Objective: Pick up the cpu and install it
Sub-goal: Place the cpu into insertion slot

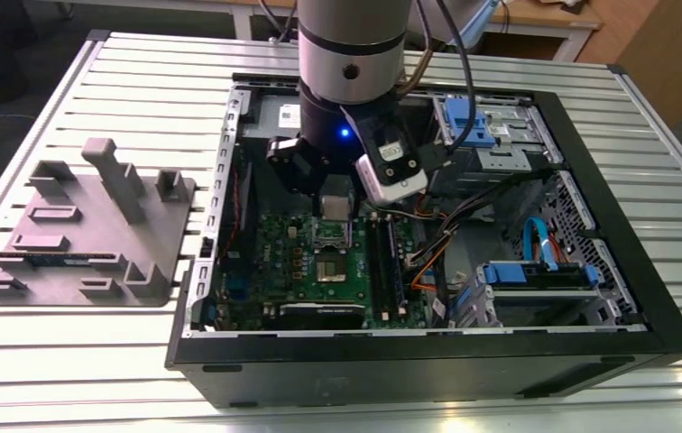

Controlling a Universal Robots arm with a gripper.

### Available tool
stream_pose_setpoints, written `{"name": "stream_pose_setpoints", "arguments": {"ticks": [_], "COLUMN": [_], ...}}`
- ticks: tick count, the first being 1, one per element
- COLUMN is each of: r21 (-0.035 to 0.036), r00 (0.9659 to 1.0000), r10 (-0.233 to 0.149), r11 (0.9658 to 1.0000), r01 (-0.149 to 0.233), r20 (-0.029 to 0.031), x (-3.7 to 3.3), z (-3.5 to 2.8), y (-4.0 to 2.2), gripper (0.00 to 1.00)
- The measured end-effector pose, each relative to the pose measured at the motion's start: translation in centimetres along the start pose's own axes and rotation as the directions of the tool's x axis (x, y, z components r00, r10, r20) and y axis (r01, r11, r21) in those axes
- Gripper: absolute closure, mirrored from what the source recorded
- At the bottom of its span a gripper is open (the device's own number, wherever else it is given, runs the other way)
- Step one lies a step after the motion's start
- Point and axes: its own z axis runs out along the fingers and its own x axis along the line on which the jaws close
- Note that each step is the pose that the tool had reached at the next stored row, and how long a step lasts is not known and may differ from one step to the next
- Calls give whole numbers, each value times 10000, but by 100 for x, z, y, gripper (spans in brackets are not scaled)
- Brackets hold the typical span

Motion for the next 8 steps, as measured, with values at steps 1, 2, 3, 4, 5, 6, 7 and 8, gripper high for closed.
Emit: {"name": "stream_pose_setpoints", "arguments": {"ticks": [1,2,3,4,5,6,7,8], "r21": [0,0,1,-1,-2,-1,0,0], "r00": [10000,10000,10000,10000,10000,10000,10000,10000], "r10": [0,0,0,0,0,0,0,0], "r11": [10000,10000,10000,10000,10000,10000,10000,10000], "r01": [0,0,0,0,0,0,0,0], "r20": [0,0,0,1,1,1,0,1], "x": [0,0,0,0,0,0,0,0], "z": [1,1,2,4,6,7,10,15], "y": [0,0,0,0,0,0,0,0], "gripper": [53,53,53,53,53,53,53,53]}}
